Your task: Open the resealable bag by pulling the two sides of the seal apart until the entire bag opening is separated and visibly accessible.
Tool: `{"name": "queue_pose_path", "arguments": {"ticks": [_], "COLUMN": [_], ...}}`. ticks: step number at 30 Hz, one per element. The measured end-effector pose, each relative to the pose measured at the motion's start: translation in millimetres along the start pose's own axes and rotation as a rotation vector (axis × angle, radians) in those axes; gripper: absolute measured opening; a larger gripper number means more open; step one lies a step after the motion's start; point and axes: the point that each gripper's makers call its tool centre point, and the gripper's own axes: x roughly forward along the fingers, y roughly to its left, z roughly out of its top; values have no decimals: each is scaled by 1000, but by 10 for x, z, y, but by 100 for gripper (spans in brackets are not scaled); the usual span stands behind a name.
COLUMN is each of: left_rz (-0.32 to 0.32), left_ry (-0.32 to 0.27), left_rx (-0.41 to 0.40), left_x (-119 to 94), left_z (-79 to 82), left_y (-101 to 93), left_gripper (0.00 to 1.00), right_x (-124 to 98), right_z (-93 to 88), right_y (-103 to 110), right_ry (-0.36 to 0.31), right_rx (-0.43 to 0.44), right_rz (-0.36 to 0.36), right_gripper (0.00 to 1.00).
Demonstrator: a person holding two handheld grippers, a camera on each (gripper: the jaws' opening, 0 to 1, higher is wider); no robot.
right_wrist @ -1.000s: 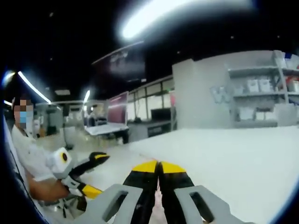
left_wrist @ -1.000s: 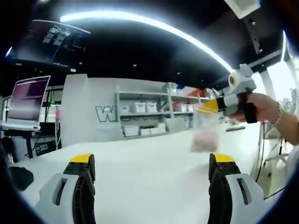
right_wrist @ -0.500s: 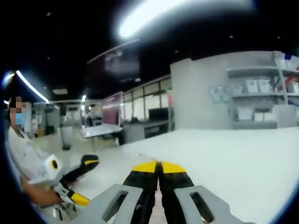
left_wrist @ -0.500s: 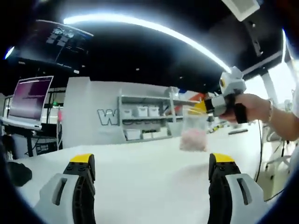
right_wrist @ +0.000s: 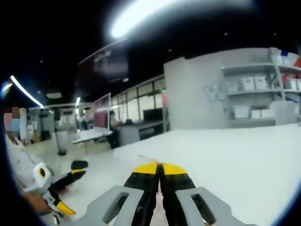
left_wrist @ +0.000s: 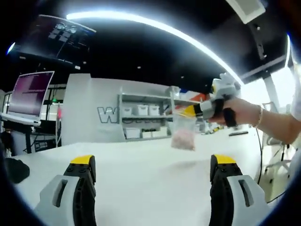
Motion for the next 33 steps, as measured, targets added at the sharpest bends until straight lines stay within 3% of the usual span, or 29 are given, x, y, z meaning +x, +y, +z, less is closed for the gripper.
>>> {"name": "queue_pose_path", "arguments": {"ticks": [9,33], "left_rz": [-3,0], "left_ry": [10,33], "left_rx": [24,50], "left_x": [7,10], "left_z": [-38,-110], "left_y": [-20,-19], "left_gripper": [100,100], "right_x": [198,718], "right_z": [78,145], "right_y": [-120,-547], "right_ry": [4,39], "right_rx": [-33,3], "right_rz": [-24,-81], "right_gripper": [0,0]}}
